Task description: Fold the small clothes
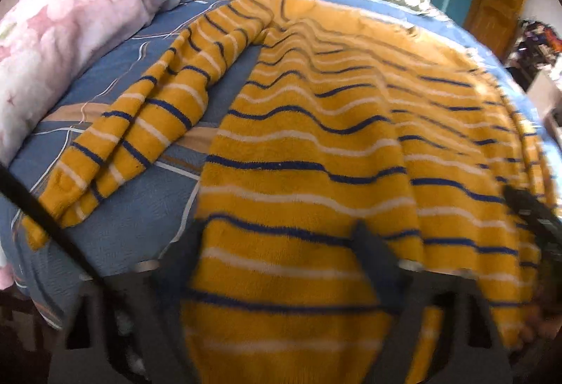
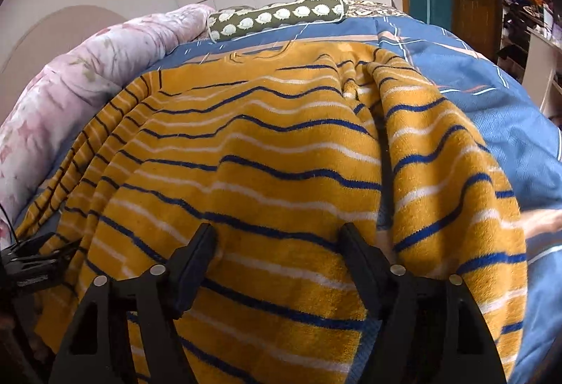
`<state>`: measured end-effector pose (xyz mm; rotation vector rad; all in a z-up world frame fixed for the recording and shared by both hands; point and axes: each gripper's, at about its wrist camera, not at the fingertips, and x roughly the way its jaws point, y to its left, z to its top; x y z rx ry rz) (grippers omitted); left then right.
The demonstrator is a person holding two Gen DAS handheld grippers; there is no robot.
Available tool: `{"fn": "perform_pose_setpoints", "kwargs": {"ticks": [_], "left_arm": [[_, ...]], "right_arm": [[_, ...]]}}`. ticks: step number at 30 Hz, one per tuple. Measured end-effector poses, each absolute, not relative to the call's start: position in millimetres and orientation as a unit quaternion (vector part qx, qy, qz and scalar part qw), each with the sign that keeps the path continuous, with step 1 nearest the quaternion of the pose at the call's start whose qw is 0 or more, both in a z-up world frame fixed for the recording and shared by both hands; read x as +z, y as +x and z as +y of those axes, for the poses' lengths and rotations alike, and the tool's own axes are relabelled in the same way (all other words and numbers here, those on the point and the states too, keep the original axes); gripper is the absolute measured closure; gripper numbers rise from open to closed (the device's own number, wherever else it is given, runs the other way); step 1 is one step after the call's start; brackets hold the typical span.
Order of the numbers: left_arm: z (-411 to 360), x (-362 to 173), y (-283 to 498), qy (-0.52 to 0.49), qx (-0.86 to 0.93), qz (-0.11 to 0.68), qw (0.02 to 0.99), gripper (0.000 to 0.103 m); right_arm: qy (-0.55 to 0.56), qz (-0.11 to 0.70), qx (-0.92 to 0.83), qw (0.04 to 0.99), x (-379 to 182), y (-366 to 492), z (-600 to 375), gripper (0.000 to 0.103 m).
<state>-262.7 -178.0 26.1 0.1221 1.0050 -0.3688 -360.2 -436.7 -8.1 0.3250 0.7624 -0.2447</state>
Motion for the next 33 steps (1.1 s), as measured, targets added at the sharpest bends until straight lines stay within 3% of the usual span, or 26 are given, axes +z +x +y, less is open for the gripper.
{"fn": "perform_pose_setpoints", "kwargs": {"ticks": [3,8,15,16,17,18,20,22,23,24,27,33], "left_arm": [[-152.3,47.0,-267.4,0.030,-0.206,0.463,0.861,0.045],[-100.8,46.6,-248.9,-0.038,-0.195,0.476,0.857,0.045],[-124.9,27.1,-257.0,-0.062,-0.290,0.509,0.808,0.047],[-132.9,24.0,-260.1,-0.051,-0.294,0.512,0.806,0.054],[-138.4,22.6,-261.5,-0.039,-0.288,0.515,0.807,0.079],[-141.5,19.6,-261.6,-0.025,-0.274,0.519,0.809,0.095],[-133.9,22.0,-259.4,-0.051,-0.275,0.524,0.805,0.095],[-119.3,31.4,-262.2,-0.052,-0.258,0.515,0.816,0.095],[-111.8,36.9,-264.2,-0.047,-0.250,0.509,0.823,0.095],[-102.9,41.8,-266.7,-0.044,-0.244,0.504,0.827,0.095],[-86.3,44.9,-271.3,-0.044,-0.228,0.508,0.829,0.095],[-76.7,52.3,-285.6,-0.046,-0.229,0.495,0.837,0.091]], "right_arm": [[0.135,0.370,-0.121,0.911,-10.0,-354.6,-427.5,0.014],[0.119,0.374,-0.127,0.911,-10.0,-352.5,-425.1,0.011],[0.109,0.378,-0.133,0.910,-10.7,-351.0,-421.4,0.010],[0.107,0.380,-0.131,0.909,-10.8,-350.4,-420.9,0.008],[0.103,0.386,-0.126,0.908,-11.0,-348.5,-419.7,0.004],[0.096,0.397,-0.120,0.905,-11.5,-344.9,-417.8,0.001],[0.077,0.420,-0.119,0.897,-11.2,-338.0,-414.4,0.001],[0.082,0.441,-0.124,0.885,-3.1,-334.8,-415.2,0.006],[0.101,0.431,-0.126,0.888,5.5,-339.8,-416.7,0.025],[0.128,0.409,-0.123,0.895,17.2,-350.1,-418.6,0.033],[0.152,0.372,-0.119,0.908,39.6,-376.2,-419.2,0.033],[0.165,0.383,-0.160,0.895,34.4,-417.0,-421.4,0.033]]}}
